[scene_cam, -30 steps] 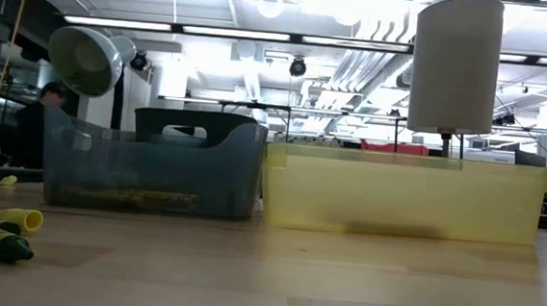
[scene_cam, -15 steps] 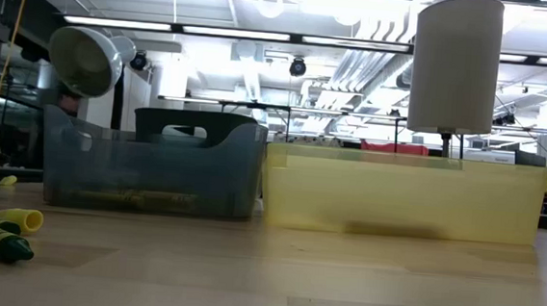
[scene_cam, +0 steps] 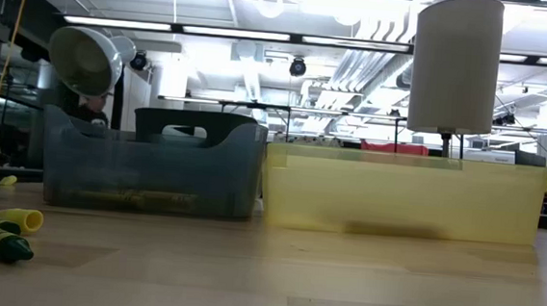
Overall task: Sort crayons
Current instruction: Move the green crayon to the bottom left of the table
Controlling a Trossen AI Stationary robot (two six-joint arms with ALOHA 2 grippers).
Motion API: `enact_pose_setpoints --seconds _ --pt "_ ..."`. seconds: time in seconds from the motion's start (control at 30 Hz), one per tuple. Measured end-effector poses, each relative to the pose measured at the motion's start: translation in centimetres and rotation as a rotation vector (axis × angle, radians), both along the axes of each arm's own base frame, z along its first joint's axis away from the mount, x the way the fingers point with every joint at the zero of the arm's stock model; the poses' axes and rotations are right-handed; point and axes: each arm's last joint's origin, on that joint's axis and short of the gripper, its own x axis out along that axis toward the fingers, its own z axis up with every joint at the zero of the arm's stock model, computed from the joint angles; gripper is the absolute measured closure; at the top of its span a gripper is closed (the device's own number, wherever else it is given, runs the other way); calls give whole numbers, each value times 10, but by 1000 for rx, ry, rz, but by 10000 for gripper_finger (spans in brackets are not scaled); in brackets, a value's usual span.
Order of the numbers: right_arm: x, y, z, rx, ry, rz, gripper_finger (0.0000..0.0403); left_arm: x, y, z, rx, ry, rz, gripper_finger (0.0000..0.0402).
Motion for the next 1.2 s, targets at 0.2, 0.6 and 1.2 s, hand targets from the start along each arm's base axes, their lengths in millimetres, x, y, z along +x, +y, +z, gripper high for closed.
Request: enact_pose_setpoints --seconds 0.2,0.6,1.2 --pt "3 2 4 -3 6 -13 400 0 0 0 0 0 0 282" --pt "22 5 44 26 -100 -86 402 0 0 0 0 0 0 282" --pt "130 -83 175 230 -895 -276 403 0 0 1 27 -5 0 282"
